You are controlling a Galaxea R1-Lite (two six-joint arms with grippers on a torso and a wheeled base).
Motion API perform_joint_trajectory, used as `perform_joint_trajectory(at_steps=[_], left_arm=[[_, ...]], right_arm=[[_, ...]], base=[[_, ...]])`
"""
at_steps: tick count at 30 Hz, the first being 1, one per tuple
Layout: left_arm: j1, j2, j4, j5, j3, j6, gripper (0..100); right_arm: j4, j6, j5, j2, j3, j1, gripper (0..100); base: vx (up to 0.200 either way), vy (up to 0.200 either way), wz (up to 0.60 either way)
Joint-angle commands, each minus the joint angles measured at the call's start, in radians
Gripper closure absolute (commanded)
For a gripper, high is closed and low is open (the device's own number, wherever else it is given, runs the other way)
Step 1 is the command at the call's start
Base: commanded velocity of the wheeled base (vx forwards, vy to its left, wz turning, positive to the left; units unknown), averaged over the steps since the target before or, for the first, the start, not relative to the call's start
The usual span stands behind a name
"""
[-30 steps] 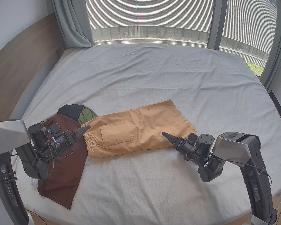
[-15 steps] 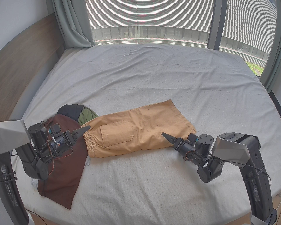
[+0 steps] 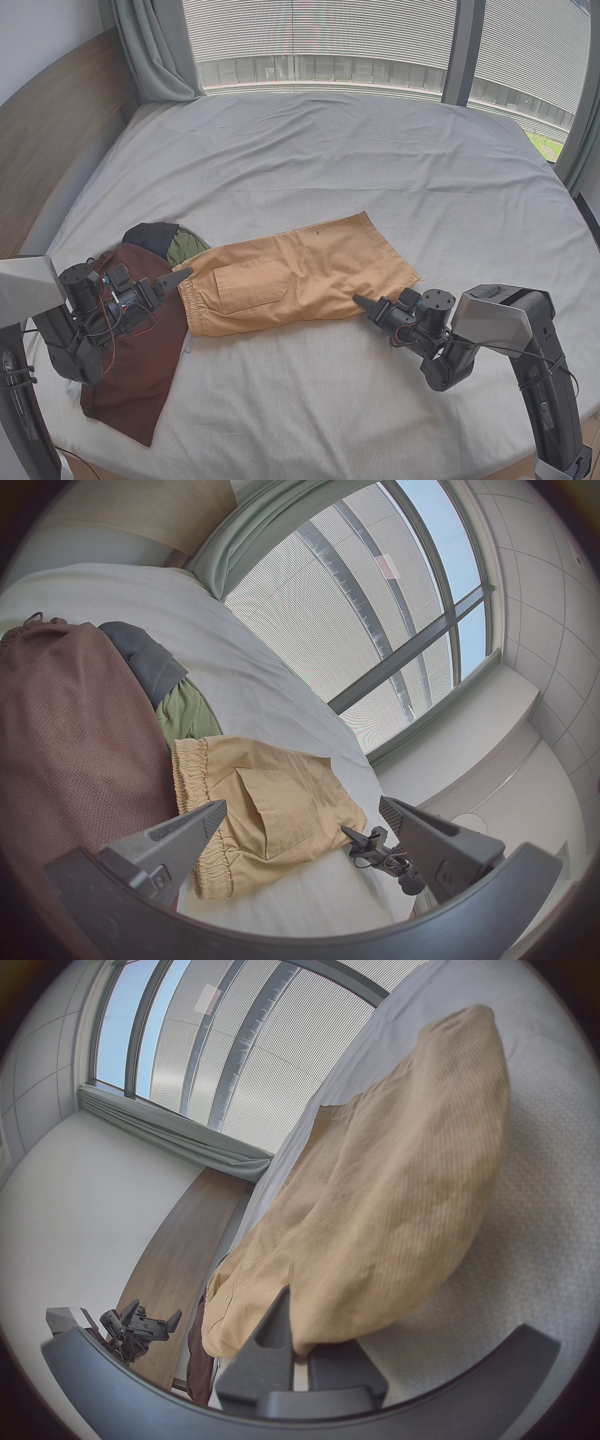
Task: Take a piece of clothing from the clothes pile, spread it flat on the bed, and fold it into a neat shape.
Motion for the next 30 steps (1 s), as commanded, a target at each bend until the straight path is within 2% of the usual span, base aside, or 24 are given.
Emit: perform_joint_trajectory(at_steps=[1,12,17,24,30], left_arm=[[-0.003,-0.002,-0.001,-0.002,0.001,-0.003,0],[-0.003,-0.002,-0.001,-0.006,-0.005,-0.006,0],[-0.023,-0.012,-0.002,-0.008,0.03,0.001,0],[-0.023,-0.011,-0.002,-0.011,0.04,0.1,0],[-0.026,-0.014,-0.001,-0.011,0.046,0.104,0]], right_arm=[[-0.003,-0.001,-0.001,-0.001,0.006,0.0,100],[-0.003,-0.001,-0.001,-0.054,0.091,0.003,100],[-0.003,-0.007,-0.001,-0.108,0.186,0.009,100],[-0.003,-0.017,-0.001,-0.18,0.289,0.014,100],[-0.004,-0.018,-0.002,-0.208,0.375,0.021,100]], base=[[0.0,0.0,0.0],[0.0,0.0,0.0],[0.0,0.0,0.0],[0.0,0.0,0.0],[0.0,0.0,0.0]])
